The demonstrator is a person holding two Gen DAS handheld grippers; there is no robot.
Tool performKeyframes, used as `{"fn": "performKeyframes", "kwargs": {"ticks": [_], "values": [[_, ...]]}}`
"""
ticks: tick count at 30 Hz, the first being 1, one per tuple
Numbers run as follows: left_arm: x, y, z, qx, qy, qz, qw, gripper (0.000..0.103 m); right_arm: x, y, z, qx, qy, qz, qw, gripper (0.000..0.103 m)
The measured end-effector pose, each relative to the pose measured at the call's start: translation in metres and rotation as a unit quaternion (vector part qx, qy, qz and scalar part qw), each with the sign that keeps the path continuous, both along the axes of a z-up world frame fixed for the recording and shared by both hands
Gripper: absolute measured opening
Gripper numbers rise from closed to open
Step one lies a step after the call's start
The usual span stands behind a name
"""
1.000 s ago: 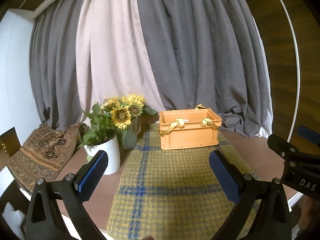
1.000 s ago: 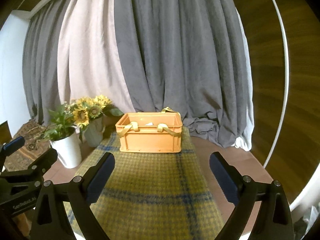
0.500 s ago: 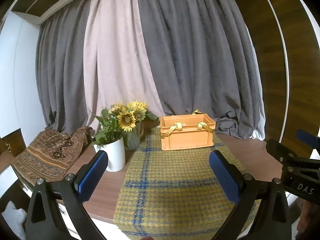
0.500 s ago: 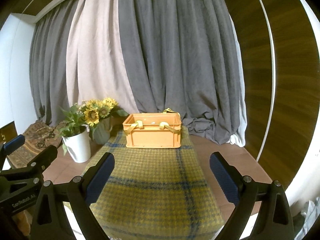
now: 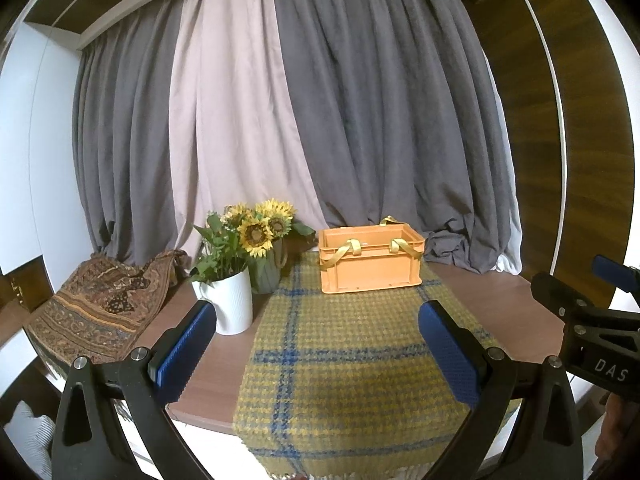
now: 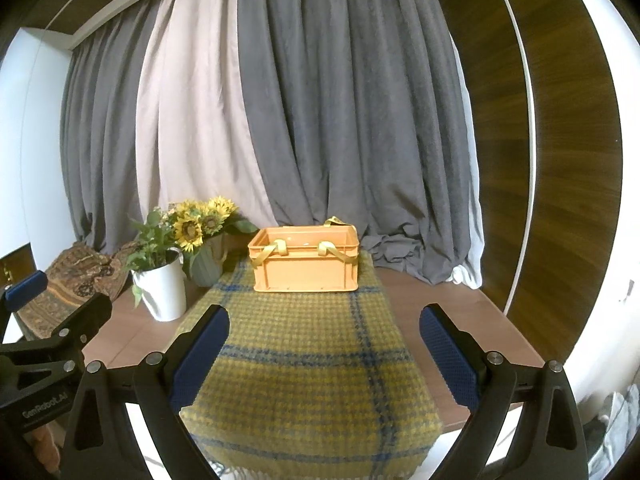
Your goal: Organize soft objects
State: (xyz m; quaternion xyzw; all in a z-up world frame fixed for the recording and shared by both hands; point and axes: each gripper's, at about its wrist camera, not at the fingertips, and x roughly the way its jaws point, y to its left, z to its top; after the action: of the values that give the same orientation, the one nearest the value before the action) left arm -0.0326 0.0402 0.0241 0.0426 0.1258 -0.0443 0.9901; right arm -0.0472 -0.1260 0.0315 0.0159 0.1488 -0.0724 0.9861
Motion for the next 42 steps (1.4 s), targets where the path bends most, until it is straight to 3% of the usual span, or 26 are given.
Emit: {"fn": "performKeyframes", "kwargs": {"ticks": [42], "values": [[-0.002, 0.0031, 0.003, -0.005, 0.002, -0.005, 1.0, 0.103, -0.0077, 0.003, 0.0026, -0.006, -0.004, 0.005, 1.0, 0.097]]}}
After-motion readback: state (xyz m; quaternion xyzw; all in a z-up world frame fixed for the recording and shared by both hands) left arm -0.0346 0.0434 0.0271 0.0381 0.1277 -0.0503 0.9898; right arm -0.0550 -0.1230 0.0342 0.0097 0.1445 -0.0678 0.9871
